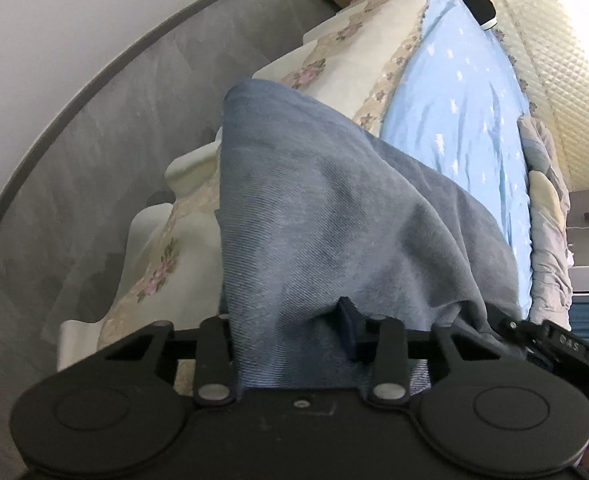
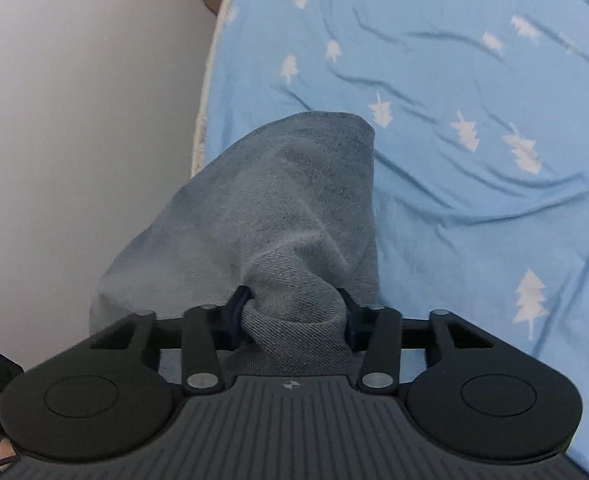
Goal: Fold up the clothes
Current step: 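Carry the folded jeans with both grippers toward the grey duvet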
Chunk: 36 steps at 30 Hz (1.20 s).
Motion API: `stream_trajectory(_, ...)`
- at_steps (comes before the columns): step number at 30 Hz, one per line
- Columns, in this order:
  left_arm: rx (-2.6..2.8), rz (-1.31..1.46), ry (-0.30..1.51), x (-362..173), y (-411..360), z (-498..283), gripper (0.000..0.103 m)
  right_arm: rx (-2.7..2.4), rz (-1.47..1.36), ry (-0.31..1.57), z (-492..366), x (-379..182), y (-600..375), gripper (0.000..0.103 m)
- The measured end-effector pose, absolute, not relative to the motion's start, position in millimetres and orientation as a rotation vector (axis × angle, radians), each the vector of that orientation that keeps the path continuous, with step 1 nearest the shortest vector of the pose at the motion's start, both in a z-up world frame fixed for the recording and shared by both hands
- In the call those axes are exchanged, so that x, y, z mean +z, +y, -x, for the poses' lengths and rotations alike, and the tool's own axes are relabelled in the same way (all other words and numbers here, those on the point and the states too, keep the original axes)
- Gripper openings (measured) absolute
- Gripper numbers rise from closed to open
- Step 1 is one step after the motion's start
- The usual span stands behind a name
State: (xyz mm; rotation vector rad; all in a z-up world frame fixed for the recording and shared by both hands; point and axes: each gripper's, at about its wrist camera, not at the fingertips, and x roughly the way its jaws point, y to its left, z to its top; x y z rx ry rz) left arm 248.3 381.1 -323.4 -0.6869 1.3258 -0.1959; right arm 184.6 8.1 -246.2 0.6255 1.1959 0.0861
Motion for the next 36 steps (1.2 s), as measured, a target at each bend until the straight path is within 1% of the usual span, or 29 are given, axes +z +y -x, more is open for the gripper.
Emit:
stream_trajectory(3, -0.204, 0.707, 1.284, -298.4, 387.6, -241.5, 0.026, 0.085, -0.618, 1.157, -175.5, -225.3, 12.8, 0.042)
stream_trajectory(9, -0.220, 0.699, 1.206, -239.4, 389.2, -221.8, 0.026, 0.163, -0.608, 1.108, -172.6, -181.4, 12.6, 0.041)
stream_trajectory(15, -0.199, 0.722, 1.096, -187.0, 368.9, -192.0, 0.026, 0.255, -0.631, 1.067, -176.0, -136.9, -8.9, 0.041)
stream_trajectory(21, -0.229, 0.729, 1.013, -147.4, 342.9, -162.8, 0.026, 0.275, -0.646, 1.021, -162.5, -100.9, -38.4, 0.040)
stream_trajectory(28, -0.346, 0.728, 0.976, -120.0, 311.8, -141.4, 0.026, 0.235, -0.655, 0.955, -134.6, -59.5, -73.9, 0.040)
stream_trajectory(36, -0.422, 0.712, 0.915, -64.7, 261.5, -112.0, 0.026, 0.227, -0.650, 0.880, -103.5, -6.1, -120.1, 0.039)
